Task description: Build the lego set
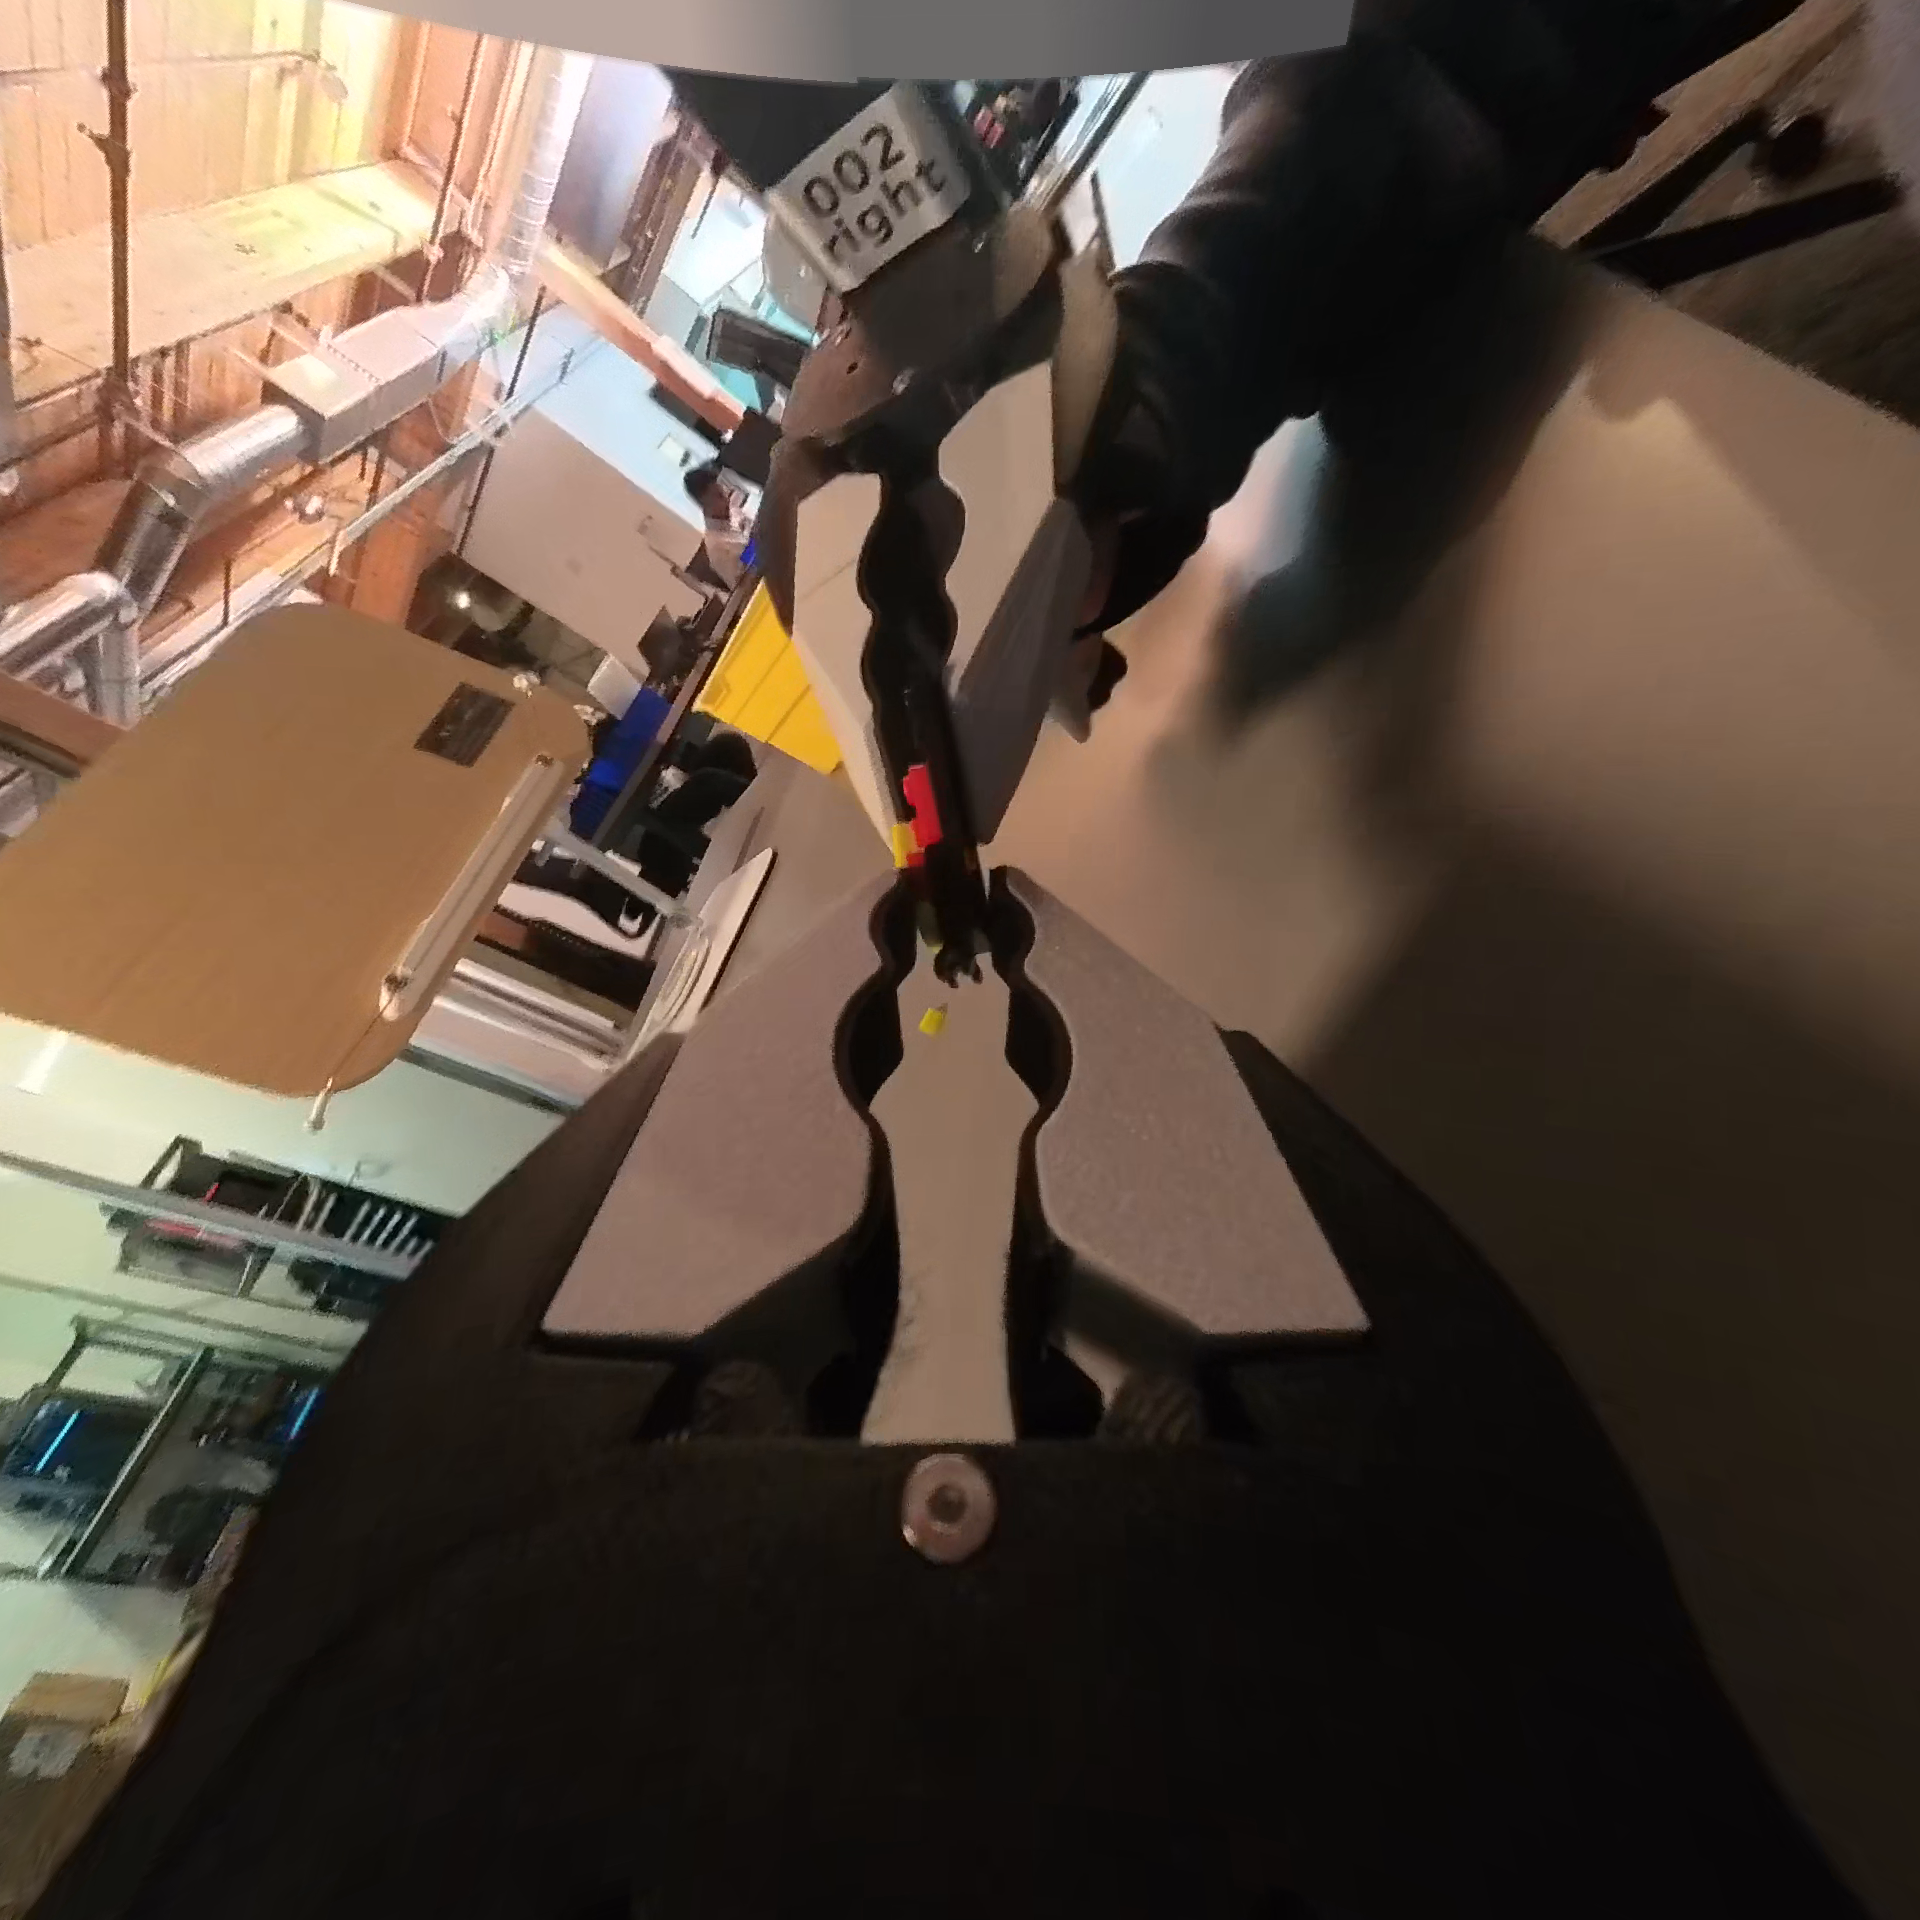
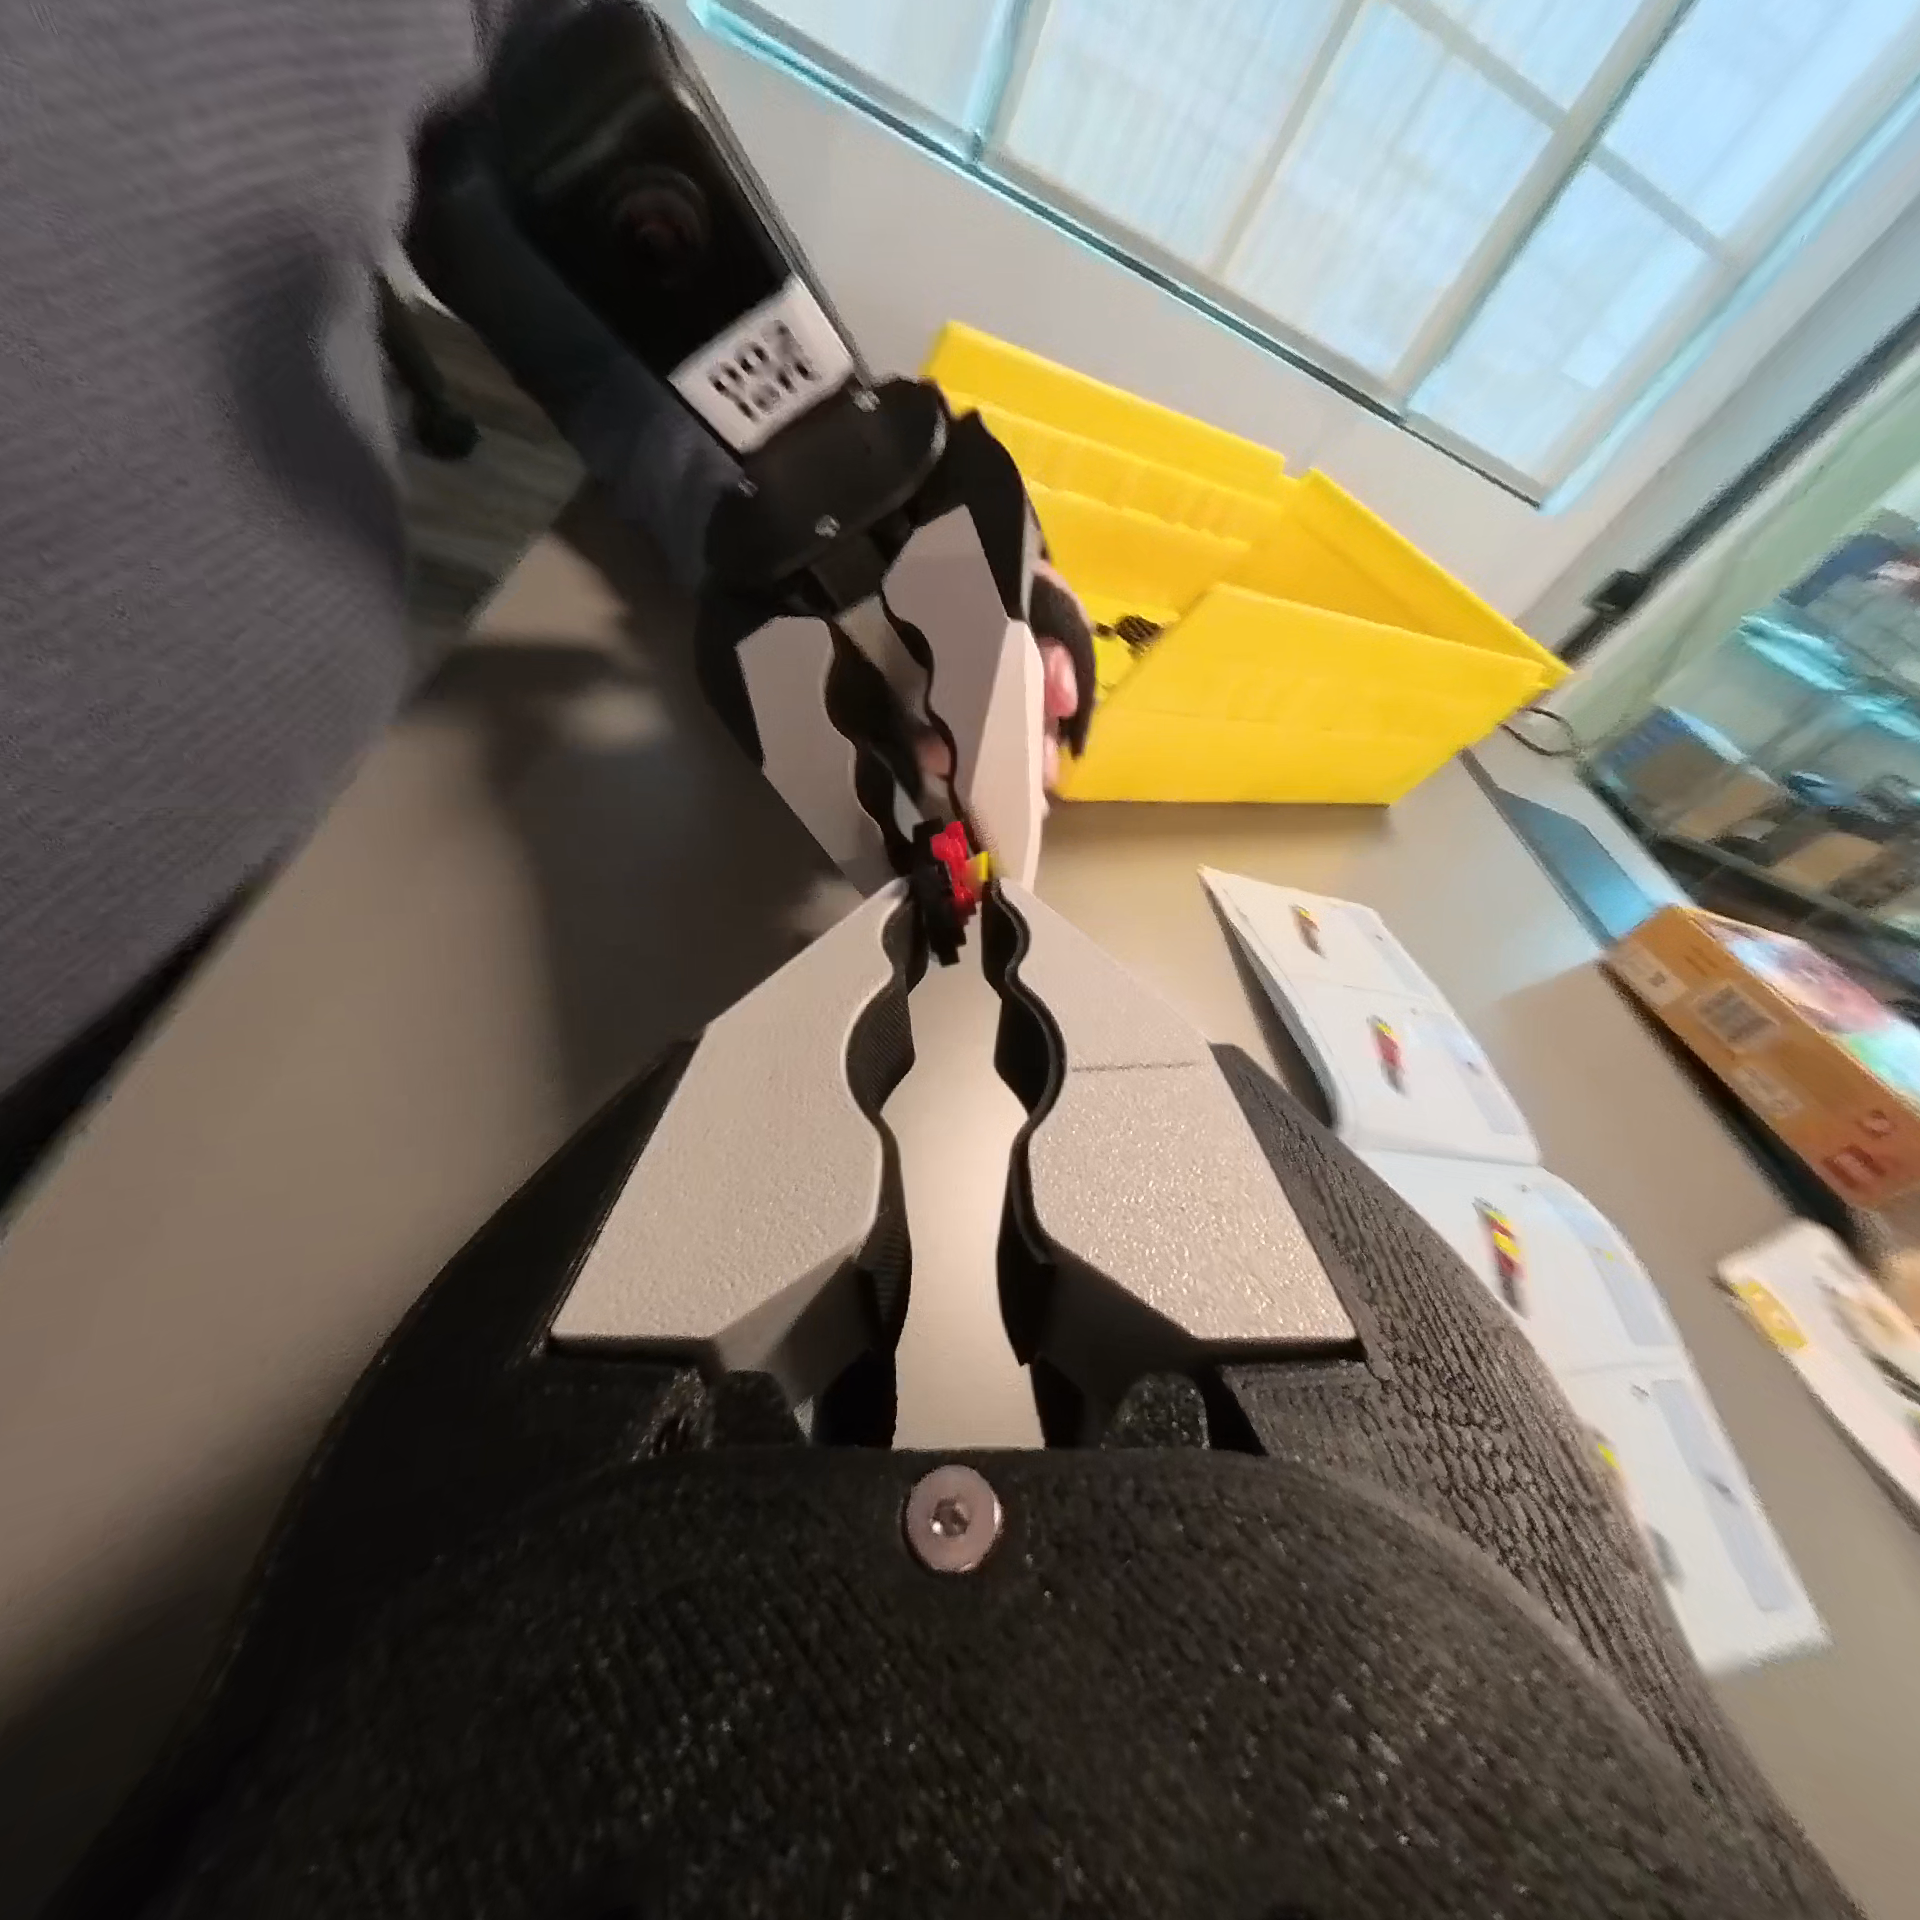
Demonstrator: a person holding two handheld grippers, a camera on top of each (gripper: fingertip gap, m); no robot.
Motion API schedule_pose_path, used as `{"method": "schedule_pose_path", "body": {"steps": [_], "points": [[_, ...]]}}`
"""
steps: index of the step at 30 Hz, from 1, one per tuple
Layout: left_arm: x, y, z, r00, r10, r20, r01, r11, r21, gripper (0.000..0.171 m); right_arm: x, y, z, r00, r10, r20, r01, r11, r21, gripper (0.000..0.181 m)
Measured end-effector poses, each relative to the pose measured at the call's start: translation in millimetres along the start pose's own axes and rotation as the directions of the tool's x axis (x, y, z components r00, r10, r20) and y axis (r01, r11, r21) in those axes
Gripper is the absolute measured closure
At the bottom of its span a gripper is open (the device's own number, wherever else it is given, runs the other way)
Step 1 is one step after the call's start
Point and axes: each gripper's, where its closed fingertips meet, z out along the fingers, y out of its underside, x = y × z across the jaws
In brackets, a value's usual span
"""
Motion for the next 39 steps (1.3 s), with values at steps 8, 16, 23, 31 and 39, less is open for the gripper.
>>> {"method": "schedule_pose_path", "body": {"steps": [8,16,23,31,39], "points": [[-9,24,4,0.982,0.162,0.095,-0.145,0.975,-0.17,0.156,18,24,2,0.977,-0.166,-0.136,0.143,0.976,-0.165,0.174],[-4,34,5,0.96,0.275,0.046,-0.254,0.931,-0.264,0.16,17,32,5,0.988,-0.099,-0.118,0.076,0.98,-0.182,0.173],[-4,26,4,0.971,0.235,0.053,-0.22,0.954,-0.202,0.161,12,26,4,0.997,0.063,-0.037,-0.066,0.995,-0.08,0.168],[-1,26,4,0.971,0.237,0.042,-0.224,0.954,-0.201,0.16,14,27,4,0.99,0.14,-0.033,-0.143,0.984,-0.103,0.172],[-1,25,4,0.968,0.247,0.045,-0.234,0.951,-0.2,0.16,15,26,4,0.993,0.109,-0.048,-0.114,0.986,-0.123,0.173]]}}
